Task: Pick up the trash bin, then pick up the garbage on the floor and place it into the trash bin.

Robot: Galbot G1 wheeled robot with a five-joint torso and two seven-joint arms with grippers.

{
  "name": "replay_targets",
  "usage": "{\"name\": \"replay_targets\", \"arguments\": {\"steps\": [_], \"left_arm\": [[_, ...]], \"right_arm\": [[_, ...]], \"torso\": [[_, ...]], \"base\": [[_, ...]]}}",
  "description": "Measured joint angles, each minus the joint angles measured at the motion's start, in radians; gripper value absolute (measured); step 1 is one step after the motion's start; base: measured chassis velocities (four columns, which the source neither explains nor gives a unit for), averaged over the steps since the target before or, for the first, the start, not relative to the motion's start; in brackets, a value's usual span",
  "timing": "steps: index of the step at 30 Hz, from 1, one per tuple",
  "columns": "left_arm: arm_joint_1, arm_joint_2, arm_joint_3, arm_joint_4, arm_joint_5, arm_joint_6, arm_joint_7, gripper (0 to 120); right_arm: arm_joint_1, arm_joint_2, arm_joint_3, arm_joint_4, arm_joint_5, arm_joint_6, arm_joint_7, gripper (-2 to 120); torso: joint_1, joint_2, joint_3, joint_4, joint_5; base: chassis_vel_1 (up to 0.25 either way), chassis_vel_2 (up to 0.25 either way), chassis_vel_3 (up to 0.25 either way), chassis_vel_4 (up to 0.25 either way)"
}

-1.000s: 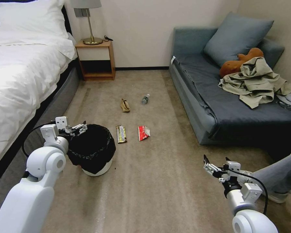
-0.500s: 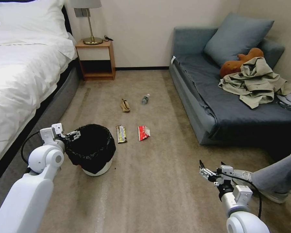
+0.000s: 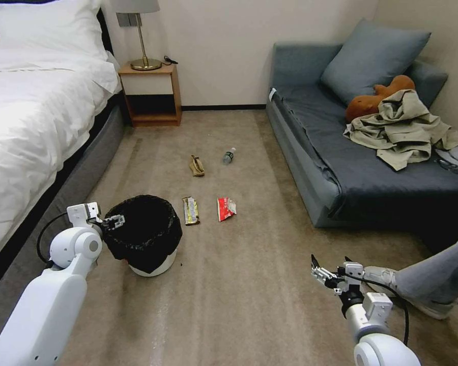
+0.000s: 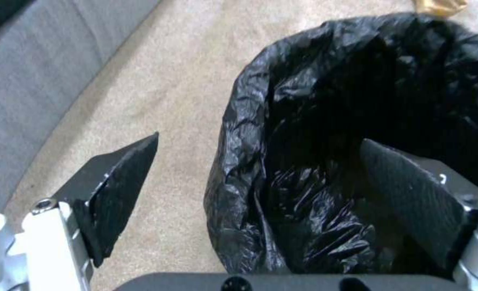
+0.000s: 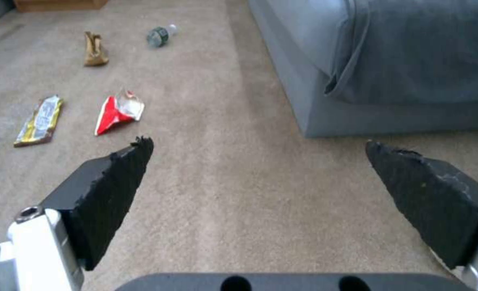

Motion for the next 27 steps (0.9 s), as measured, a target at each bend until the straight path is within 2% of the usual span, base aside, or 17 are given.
{"name": "replay_targets", "arguments": {"steps": [12, 18, 27], "left_arm": [[-0.056, -0.035, 0.023, 0.099, -0.002, 0.002, -0.004, 99], [-0.102, -0.059, 0.036, 0.181, 0.000, 0.002, -0.003, 98], [-0.150, -0.069, 0.052, 0.232, -0.002, 0.001, -0.003, 94]], "right_arm": [[0.007, 0.003, -0.020, -0.033, -0.009, 0.008, 0.000, 100], [0.016, -0.005, -0.026, -0.046, -0.007, 0.006, 0.002, 100], [0.013, 0.009, -0.054, -0.056, -0.024, 0.006, 0.002, 100]], "torso": [[0.000, 0.000, 0.000, 0.0000, 0.0001], [0.000, 0.000, 0.000, 0.0000, 0.0000], [0.000, 0.000, 0.000, 0.0000, 0.0000]], "base": [[0.000, 0.000, 0.000, 0.000], [0.000, 0.000, 0.000, 0.000], [0.000, 0.000, 0.000, 0.000]]}}
